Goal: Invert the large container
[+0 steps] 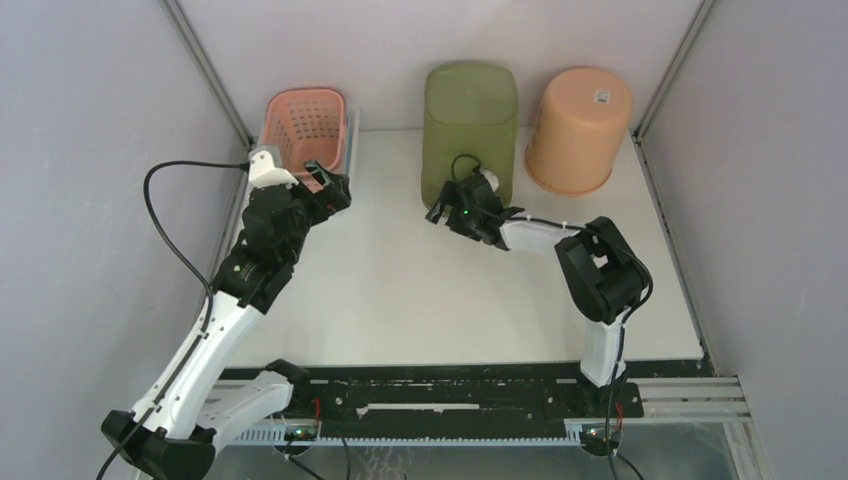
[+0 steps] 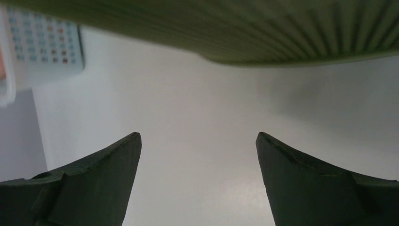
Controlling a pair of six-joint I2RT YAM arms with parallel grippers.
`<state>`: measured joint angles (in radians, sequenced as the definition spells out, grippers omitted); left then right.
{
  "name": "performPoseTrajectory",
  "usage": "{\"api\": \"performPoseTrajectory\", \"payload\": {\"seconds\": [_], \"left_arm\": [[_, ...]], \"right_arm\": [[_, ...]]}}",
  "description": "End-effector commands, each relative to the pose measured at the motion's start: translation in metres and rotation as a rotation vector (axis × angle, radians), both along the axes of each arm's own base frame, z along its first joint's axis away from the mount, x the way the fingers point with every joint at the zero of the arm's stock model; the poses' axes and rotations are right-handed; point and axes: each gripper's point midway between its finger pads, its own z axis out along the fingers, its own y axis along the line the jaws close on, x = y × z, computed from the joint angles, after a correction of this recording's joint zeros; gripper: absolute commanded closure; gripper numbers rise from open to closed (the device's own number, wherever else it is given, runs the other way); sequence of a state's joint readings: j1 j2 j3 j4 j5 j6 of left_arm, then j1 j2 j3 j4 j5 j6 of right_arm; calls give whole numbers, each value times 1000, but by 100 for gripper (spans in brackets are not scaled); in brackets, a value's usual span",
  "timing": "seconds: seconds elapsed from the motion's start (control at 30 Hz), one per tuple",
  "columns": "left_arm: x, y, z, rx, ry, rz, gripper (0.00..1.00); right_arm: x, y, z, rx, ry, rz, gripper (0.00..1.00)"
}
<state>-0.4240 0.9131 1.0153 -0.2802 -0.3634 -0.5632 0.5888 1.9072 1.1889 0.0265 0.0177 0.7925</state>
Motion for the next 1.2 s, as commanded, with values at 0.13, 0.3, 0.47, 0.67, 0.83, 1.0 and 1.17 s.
{"api": "performPoseTrajectory", "payload": {"seconds": [0.13,0.3,0.47,0.67,0.83,1.0,1.17], "left_arm": [[34,33,-32,51,122,135,0],[94,47,-43,194,214,218,0],[157,46,-59,320,321,190,0],[200,50,-77,454,384,202,1],[221,46,-90,515,420,134,4],[231,49,-105,509,446,98,9],[234,52,-128,509,495,93,20]], "right_arm": [[32,-53,46,100,-90,-76,0],[-16,-26,93,130,-172,184,1],[-76,-20,116,99,-206,331,1],[-108,-29,106,126,-187,379,1],[-116,-29,103,141,-180,411,1],[-115,-26,99,153,-173,430,1],[-117,-25,91,176,-151,444,2]]}}
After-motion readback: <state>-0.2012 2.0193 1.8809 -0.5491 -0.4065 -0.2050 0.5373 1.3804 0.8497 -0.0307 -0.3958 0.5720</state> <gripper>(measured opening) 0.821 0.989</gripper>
